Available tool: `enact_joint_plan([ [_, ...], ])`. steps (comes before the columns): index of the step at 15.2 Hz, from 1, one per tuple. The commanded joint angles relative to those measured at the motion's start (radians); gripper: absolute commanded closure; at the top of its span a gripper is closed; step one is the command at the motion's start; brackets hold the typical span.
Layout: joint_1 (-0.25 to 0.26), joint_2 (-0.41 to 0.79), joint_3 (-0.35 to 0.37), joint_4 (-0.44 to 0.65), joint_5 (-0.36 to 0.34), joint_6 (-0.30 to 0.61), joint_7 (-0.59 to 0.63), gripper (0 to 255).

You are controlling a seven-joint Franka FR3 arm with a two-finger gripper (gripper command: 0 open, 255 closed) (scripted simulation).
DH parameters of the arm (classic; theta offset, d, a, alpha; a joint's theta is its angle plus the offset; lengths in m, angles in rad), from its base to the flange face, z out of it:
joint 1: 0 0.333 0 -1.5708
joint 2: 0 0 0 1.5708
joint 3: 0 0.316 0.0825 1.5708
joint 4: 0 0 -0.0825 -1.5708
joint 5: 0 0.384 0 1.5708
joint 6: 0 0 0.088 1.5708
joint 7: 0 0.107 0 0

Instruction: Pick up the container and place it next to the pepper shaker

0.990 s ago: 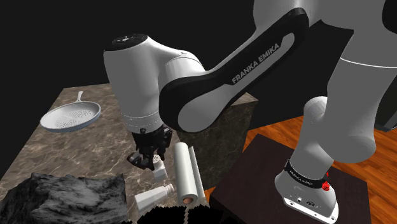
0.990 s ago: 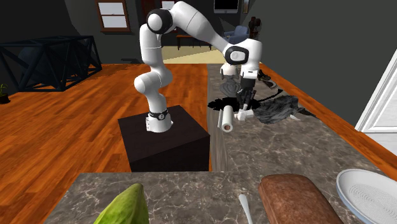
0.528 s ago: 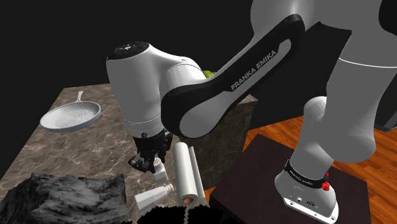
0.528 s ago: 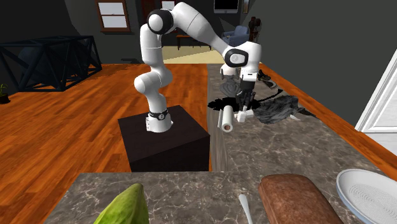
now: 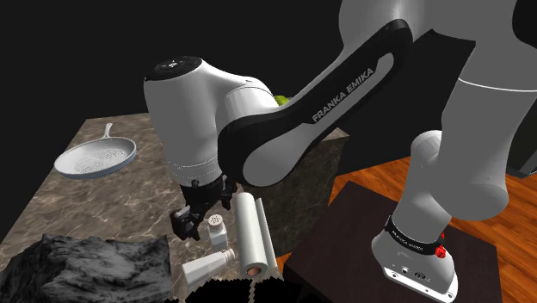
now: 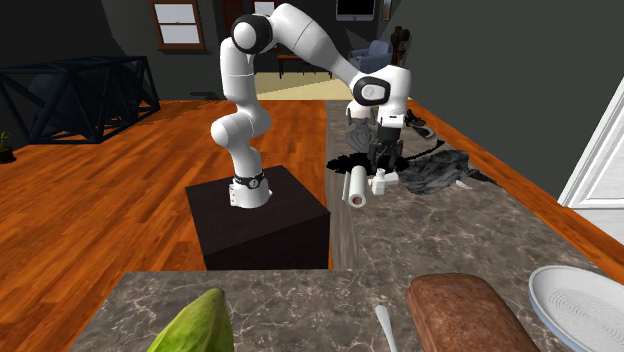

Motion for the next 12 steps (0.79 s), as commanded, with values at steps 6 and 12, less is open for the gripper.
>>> enact_joint_plan([
  [6,0.004,-0.055,0.006,0.072,0.038,-0.120,-0.026,0],
  [12,0.004,-0.055,0.006,0.072,0.038,-0.120,-0.026,0],
])
